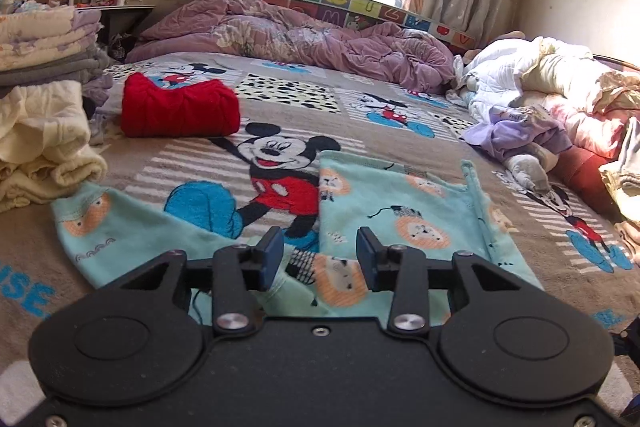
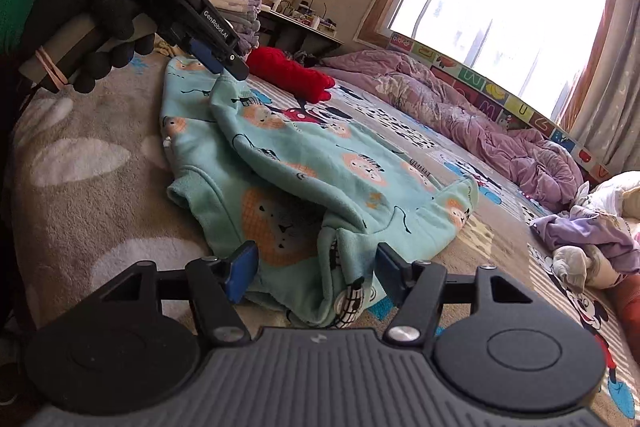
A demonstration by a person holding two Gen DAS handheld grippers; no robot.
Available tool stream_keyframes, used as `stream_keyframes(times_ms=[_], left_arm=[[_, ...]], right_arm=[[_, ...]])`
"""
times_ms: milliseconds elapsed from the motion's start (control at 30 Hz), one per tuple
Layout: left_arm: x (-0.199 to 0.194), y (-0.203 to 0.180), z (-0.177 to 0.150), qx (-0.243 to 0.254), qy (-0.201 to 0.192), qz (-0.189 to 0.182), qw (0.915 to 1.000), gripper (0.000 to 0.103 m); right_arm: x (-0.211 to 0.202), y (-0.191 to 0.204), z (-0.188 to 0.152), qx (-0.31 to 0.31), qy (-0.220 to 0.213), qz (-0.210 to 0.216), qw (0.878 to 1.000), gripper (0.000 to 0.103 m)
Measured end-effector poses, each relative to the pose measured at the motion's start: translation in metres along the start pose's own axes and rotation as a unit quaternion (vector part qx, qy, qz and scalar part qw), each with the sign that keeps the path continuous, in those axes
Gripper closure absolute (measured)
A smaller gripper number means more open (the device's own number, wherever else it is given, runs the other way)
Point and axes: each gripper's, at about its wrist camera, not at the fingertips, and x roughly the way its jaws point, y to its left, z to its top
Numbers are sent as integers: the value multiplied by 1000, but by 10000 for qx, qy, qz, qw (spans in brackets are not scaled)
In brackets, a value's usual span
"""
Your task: Fold clothes
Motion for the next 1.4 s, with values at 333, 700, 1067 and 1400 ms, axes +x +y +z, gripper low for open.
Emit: stream_keyframes(times_ms=[333, 700, 1067, 1400], left_arm=[[174, -126, 66, 422, 1168, -1273, 9841, 65], [260, -125, 65, -350, 1678, -977, 9803, 97], [266, -127, 56, 294, 1506, -357, 9875, 85], [286, -175, 51, 1321, 1501, -530, 9784, 85]], right_arm=[[13, -9, -1, 244, 24, 426, 9988, 34], [18, -15, -5, 490, 195, 939, 9942, 30], [27, -13, -5, 487, 394, 1150, 9914, 24], [26, -11, -6, 483, 388, 1145, 9915, 22]])
